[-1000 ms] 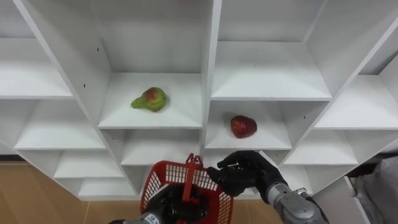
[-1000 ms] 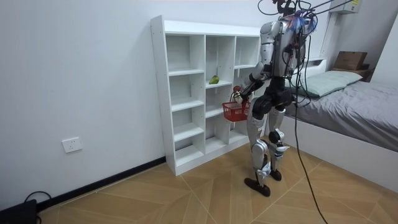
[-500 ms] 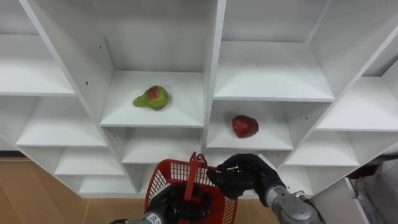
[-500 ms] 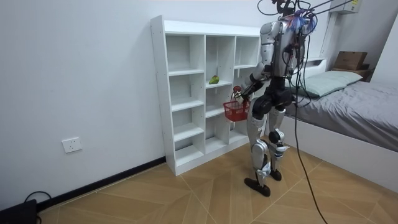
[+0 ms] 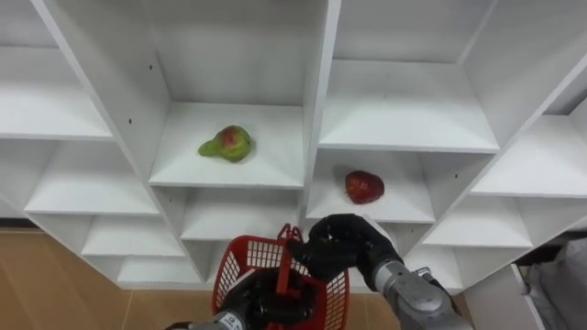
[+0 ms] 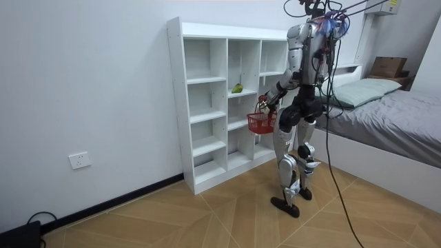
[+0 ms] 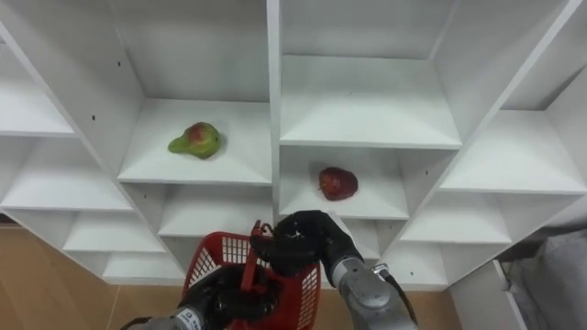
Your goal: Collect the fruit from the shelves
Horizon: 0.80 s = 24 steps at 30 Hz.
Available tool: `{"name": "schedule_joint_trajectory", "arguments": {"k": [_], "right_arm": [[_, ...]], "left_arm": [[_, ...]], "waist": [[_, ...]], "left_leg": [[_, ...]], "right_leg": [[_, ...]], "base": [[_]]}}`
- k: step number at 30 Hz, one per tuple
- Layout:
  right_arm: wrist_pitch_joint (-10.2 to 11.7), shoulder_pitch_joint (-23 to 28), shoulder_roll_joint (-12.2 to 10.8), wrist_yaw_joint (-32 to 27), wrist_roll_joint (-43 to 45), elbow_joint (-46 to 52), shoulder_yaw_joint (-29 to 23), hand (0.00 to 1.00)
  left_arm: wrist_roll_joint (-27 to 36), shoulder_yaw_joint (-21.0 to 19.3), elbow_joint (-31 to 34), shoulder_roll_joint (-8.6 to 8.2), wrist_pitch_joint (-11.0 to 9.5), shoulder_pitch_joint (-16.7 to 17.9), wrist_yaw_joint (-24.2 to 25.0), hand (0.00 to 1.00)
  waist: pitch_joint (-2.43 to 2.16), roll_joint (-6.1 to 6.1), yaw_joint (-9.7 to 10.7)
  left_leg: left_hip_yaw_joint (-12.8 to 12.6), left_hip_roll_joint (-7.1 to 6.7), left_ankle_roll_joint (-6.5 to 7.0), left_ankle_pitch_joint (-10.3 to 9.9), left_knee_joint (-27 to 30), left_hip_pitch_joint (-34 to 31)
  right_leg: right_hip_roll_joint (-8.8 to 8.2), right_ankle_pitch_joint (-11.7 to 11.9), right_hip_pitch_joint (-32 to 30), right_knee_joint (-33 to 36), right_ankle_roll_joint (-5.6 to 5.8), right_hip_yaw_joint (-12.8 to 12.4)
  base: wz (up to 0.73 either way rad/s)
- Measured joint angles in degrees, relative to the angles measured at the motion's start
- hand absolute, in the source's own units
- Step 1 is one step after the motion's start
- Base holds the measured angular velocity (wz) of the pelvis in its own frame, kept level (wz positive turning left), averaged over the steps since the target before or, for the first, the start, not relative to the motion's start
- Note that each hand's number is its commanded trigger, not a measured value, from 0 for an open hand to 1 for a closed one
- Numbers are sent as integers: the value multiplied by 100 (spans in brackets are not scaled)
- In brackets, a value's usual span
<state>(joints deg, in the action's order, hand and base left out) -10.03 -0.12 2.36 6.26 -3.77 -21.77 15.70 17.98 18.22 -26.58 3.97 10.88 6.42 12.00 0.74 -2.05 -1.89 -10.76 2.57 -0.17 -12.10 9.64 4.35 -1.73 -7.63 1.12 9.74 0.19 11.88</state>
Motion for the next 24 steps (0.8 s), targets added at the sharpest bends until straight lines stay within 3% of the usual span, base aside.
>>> {"name": "schedule_joint_trajectory", "arguments": {"k": [24], "right_arm": [[0,0,-12,-175,-28,-7,-12,0]], "left_arm": [[-1,-4,-1,-51,4,0,-1,100]], "waist": [[-3,-19,3]], "left_leg": [[14,-4,1,1,11,-18]], "right_leg": [[-17,-3,9,2,4,71]], "base": [[0]]}}
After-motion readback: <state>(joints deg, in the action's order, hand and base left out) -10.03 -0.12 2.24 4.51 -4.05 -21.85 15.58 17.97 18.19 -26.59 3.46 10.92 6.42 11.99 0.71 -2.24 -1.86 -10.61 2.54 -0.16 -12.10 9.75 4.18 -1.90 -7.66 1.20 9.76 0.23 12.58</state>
